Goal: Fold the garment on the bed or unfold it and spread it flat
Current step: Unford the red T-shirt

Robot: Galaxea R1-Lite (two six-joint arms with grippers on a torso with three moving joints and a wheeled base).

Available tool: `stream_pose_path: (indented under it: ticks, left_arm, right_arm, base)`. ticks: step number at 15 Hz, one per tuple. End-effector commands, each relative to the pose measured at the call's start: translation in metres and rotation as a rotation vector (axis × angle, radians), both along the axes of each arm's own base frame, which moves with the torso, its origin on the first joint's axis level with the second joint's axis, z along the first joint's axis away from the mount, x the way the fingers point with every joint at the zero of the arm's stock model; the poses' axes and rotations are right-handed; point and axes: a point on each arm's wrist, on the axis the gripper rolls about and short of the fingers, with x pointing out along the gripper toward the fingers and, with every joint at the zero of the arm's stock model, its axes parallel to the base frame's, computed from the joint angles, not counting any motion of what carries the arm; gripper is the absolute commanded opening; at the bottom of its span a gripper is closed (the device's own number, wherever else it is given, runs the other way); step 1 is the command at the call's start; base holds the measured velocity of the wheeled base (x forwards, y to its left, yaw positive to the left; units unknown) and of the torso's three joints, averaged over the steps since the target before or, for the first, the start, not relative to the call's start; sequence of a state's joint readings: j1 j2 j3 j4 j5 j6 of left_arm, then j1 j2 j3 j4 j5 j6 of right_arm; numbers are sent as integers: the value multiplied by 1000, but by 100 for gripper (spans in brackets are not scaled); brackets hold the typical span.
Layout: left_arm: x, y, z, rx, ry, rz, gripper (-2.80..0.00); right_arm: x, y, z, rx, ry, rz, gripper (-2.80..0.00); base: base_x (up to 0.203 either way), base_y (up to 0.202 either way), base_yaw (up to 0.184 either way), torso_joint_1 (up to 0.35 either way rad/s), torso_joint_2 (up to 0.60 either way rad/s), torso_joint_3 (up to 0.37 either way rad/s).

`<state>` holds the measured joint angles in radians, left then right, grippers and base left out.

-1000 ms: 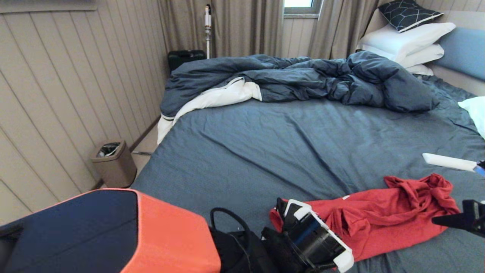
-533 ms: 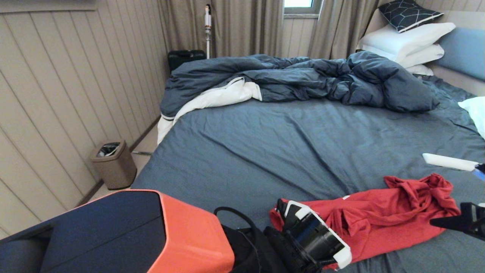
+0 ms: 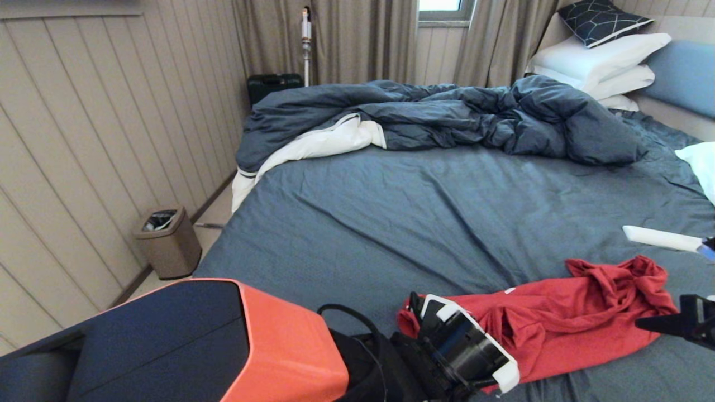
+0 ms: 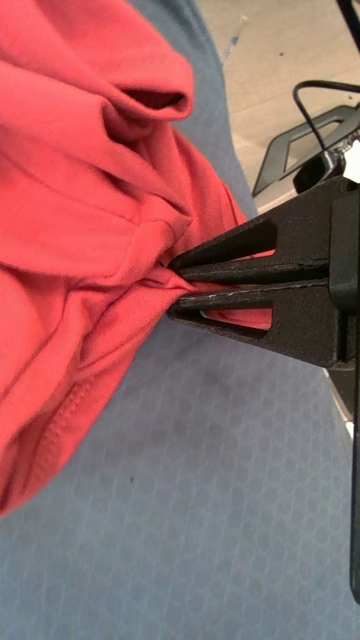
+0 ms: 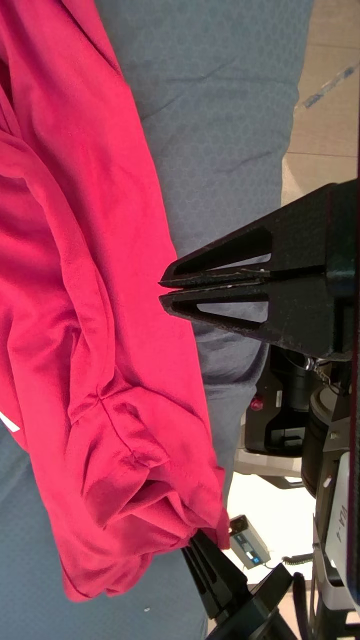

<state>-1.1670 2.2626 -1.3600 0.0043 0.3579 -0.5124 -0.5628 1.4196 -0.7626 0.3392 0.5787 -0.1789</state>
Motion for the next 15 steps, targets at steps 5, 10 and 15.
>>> stream_pose_path:
  ticks: [5, 10, 15]
  left_arm:
    - [18, 41, 30, -43, -3, 137, -280]
    - [20, 151, 72, -74, -26, 306, -280]
    - [14, 244, 60, -45, -10, 478, -280]
  right_arm:
    - [-6, 4, 7, -13, -28, 4, -280]
    - [-4, 3, 4, 1, -13, 1, -280]
    - [-1, 1, -1, 15, 10, 1, -280]
  base:
    - [0, 0, 0, 0, 0, 0]
    - [0, 0, 0, 0, 0, 0]
    - [0, 0, 0, 0, 0, 0]
